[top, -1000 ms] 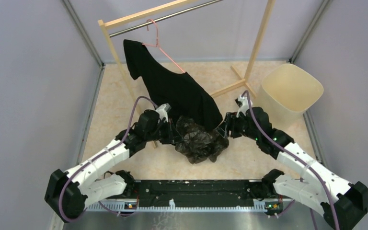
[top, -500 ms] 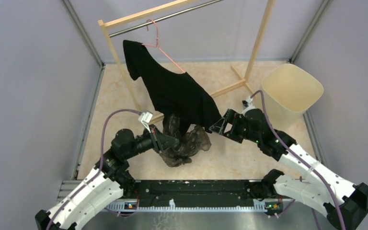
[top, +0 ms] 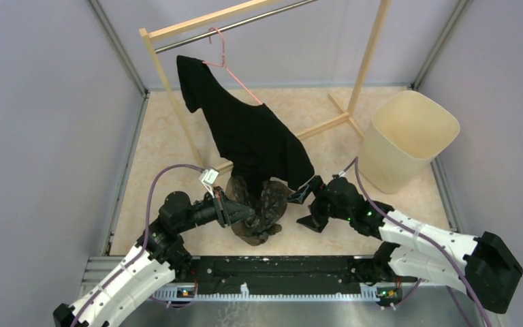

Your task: Put the trash bags into the trash bin

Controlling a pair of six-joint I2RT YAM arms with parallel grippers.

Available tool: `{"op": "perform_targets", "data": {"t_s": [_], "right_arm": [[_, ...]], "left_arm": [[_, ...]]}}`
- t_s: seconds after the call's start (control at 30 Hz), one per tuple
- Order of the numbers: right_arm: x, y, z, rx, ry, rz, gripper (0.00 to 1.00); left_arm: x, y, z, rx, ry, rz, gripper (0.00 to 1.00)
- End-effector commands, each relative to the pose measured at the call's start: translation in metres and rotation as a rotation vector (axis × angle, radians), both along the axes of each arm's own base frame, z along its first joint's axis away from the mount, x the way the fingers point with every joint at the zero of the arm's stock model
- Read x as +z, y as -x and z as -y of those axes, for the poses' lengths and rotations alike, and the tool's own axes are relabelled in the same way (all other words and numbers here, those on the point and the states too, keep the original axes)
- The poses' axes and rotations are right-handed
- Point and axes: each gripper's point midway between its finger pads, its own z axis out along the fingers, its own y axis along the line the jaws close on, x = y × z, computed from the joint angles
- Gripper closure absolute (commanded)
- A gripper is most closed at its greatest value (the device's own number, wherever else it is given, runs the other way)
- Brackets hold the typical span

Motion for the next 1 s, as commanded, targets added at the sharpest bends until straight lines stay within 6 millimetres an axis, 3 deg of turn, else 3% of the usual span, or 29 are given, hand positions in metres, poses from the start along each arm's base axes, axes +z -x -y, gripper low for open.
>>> {"op": "perform_targets", "data": {"t_s": [0.0,0.27,0.57,0.67,0.73,0.77,0.8,0.83,0.9,0.97], "right_arm": [[0.046,-0.016,-0.033,-0.052,-0.184,0.088,0.01],[0.076,-0.043,-0.014,-0.176,-0.161,0.292,0.01],[0.075,-0.046,-0.048,-0.095,-0.225,0.265,0.03],[0.072,-0.052,-0.043,-0.115,-0.168,0.284,0.13],[0.062,-0.055,-0.035,-0.140,-0.126,0.296,0.37],[0.055,-0.055,-0.030,-0.146,-0.113,0.302,0.50],[0.046,-0.054,-0.026,-0.128,-0.114,0.320,0.77],[0.043,-0.052,-0.023,-0.099,-0.125,0.355,0.97],[0.036,-0.044,-0.018,-0.007,-0.142,0.435,1.00],[0.033,-0.033,-0.013,0.101,-0.146,0.514,1.00]], "left_arm": [[0.001,0.008,0.001,-0.037,0.013,-0.003,1.00],[-0.006,0.013,-0.001,-0.057,-0.026,-0.031,1.00],[-0.004,0.015,0.004,-0.093,-0.024,-0.037,1.00],[-0.008,0.015,0.003,-0.087,-0.041,-0.054,1.00],[-0.010,0.014,0.001,-0.071,-0.059,-0.070,1.00],[-0.011,0.013,0.000,-0.062,-0.069,-0.078,0.92],[-0.013,0.011,-0.003,-0.045,-0.089,-0.090,0.80],[-0.014,0.008,-0.006,-0.013,-0.113,-0.102,0.63],[-0.015,-0.001,-0.017,0.072,-0.172,-0.123,0.30],[-0.011,-0.009,-0.027,0.149,-0.215,-0.123,0.11]]}}
